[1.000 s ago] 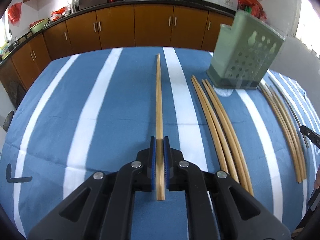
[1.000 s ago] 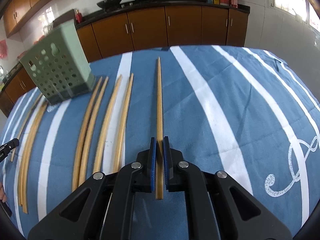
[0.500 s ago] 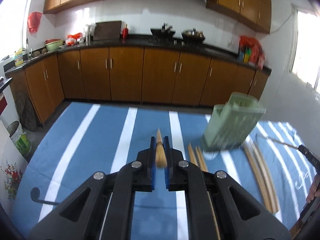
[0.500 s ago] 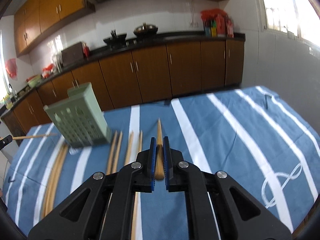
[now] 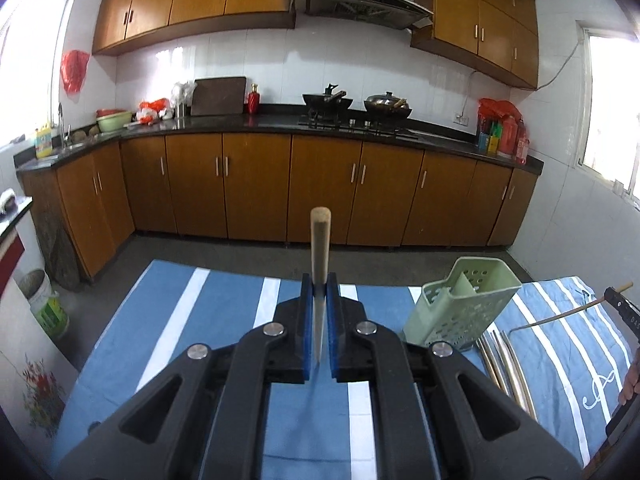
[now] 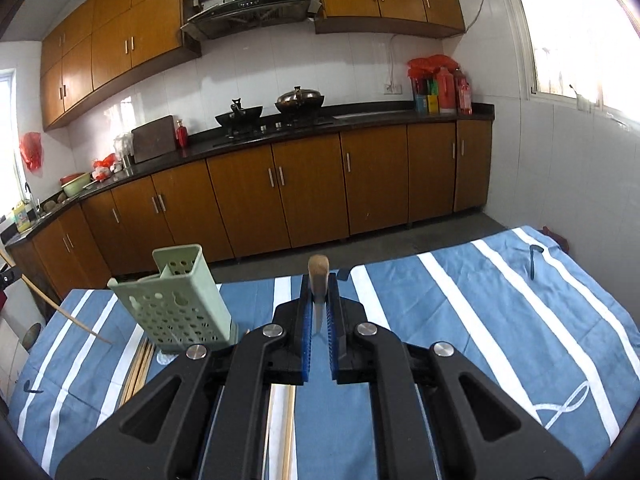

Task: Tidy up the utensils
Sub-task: 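Lower both chopsticks into the green holder and open both tools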

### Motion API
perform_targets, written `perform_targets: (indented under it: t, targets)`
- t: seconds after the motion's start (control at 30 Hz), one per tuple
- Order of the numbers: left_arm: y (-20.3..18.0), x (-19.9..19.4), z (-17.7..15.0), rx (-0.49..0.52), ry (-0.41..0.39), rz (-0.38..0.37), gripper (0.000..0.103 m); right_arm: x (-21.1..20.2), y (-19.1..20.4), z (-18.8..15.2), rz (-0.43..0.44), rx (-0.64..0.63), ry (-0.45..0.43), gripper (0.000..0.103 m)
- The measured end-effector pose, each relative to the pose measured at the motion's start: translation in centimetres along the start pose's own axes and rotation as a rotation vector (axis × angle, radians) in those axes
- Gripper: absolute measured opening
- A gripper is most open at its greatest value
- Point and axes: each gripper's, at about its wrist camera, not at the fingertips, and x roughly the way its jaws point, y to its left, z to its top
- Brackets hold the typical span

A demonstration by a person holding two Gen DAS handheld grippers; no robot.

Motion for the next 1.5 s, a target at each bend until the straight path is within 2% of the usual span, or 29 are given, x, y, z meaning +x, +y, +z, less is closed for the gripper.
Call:
perform_targets:
  t: [0.17, 0.3, 0.47, 0.53, 0.63, 0.77, 0.97, 1.07, 1.5]
  targets:
    - [-0.6, -1.2, 2.4, 0.012, -0.049, -0.003, 0.007, -1.2, 0.3, 2.5, 0.019, -0.003, -0.062, 0.007]
    - [-1.6, -3.0, 5.2, 0.007, -0.12, -0.026, 0.007, -3.2, 1.1, 5.9, 0.066, 0.014, -0.156, 0.007]
    - [-4.1, -4.8, 8.8, -0.018, -0.203, -0.106, 0.007, -5.0, 3.1, 9.5, 0.177, 0.062, -0.256, 0.007]
    - [-5.1, -5.0, 9.6, -0.033, -0.216, -0.139, 0.007, -5.3, 4.3, 10.3, 0.227, 0.062, -0.286, 0.007]
    - [-6.5, -4.1, 10.1, -0.055, -0.207, -0.18, 0.007, -4.9, 5.9, 10.6, 0.256, 0.039, -0.302, 0.007]
    - [-7.9, -1.7, 9.0, -0.065, -0.15, -0.218, 0.007, -2.4, 7.7, 9.8, 0.268, 0.005, -0.259, 0.007]
    - [-9.3, 1.2, 6.2, -0.055, -0.079, -0.262, 0.007, 0.8, 7.7, 7.7, 0.25, 0.001, -0.152, 0.007]
    - [-10.0, 2.1, 5.5, -0.017, -0.065, -0.245, 0.007, 1.0, 7.7, 7.1, 0.25, 0.002, -0.125, 0.007]
    - [-9.4, 3.7, 3.8, -0.003, -0.007, -0.257, 0.008, 1.7, 8.7, 6.4, 0.257, -0.019, -0.071, 0.008]
